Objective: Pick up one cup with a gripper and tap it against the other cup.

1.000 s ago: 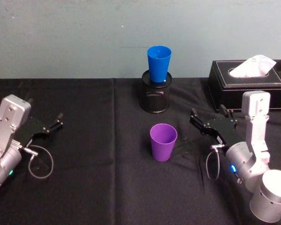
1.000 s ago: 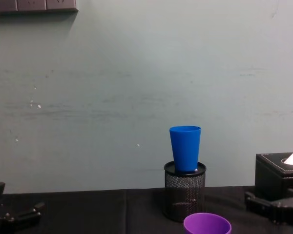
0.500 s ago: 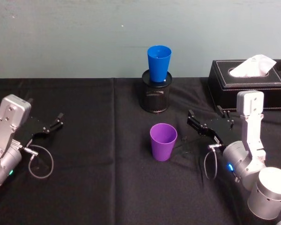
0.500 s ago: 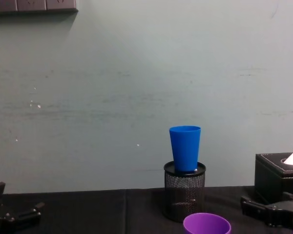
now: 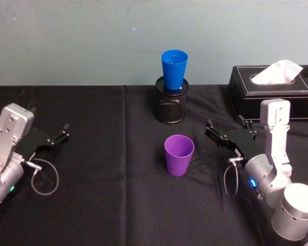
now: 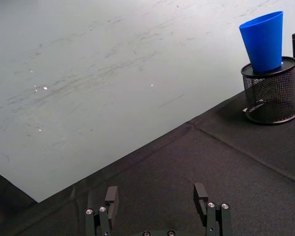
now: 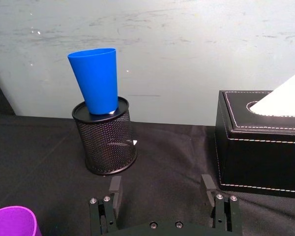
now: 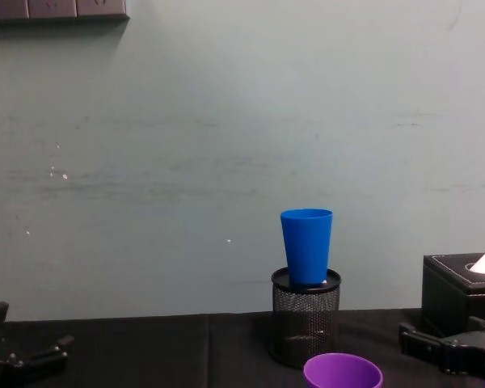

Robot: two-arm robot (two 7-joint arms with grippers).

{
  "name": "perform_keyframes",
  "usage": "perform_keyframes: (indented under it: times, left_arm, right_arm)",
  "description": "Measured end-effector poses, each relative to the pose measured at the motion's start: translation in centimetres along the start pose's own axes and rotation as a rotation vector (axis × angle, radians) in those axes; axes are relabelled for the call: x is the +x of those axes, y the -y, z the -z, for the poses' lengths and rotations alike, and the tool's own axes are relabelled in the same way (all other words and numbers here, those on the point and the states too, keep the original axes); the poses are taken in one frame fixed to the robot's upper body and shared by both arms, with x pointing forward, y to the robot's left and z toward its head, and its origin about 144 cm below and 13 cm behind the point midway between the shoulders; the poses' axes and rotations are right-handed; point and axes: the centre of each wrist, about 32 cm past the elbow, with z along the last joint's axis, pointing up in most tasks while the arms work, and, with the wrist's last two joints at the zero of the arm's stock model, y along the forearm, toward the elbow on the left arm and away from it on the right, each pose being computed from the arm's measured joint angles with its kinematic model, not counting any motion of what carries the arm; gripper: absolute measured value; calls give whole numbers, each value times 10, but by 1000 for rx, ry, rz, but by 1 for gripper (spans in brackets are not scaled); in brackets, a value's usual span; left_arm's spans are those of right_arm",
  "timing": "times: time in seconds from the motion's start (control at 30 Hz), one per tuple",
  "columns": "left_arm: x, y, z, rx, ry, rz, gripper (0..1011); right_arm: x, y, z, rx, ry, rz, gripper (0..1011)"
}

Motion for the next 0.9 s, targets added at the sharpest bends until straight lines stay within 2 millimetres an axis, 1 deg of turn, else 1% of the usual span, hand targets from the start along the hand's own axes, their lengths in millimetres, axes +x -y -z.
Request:
perform_keyframes:
  times: [0.9]
  left_arm:
    - [0, 0, 0, 0, 0, 0, 1000]
  right_arm:
    - [0, 0, 0, 3, -1, 2, 1003]
